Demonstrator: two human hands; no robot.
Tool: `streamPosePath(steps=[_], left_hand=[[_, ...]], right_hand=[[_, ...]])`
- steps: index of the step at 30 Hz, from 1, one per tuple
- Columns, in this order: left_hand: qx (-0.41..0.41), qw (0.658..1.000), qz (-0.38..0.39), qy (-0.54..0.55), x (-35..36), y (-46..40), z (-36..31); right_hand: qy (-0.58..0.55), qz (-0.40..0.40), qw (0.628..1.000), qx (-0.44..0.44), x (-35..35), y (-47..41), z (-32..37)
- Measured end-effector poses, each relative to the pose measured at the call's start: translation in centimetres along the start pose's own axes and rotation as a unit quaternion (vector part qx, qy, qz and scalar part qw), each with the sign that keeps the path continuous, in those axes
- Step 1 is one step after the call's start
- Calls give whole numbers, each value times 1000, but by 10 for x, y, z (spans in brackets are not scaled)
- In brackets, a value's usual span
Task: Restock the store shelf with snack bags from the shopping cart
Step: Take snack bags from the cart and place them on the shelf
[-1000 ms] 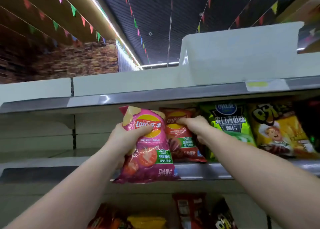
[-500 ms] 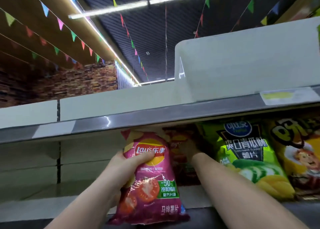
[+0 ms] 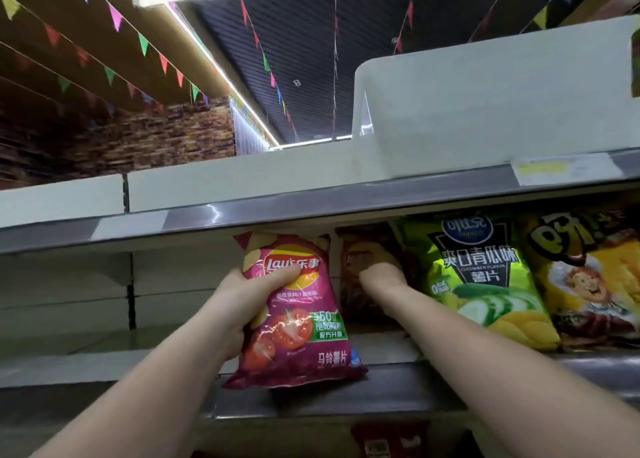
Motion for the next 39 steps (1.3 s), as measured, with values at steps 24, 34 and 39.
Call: streamPosePath(steps=[24, 34, 39], left_hand=[[224, 961, -51, -152, 54, -25, 29], [235, 961, -40, -141, 60, -28, 37], [260, 955, -81, -120, 47, -14, 20]], right_hand=[[67, -42, 991, 105, -2, 16, -42], [218, -4, 975, 43, 1, 14, -39], [179, -32, 983, -1, -12, 34, -20]])
Point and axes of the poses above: each hand's wrist, its own y-axis away from the middle knuckle, its own x-axis out of the palm, z = x × y, the point moved 9 cm from there along -y, towards the middle knuckle, and after that the axes turned 14 degrees about -z, right-handed, at the moved point
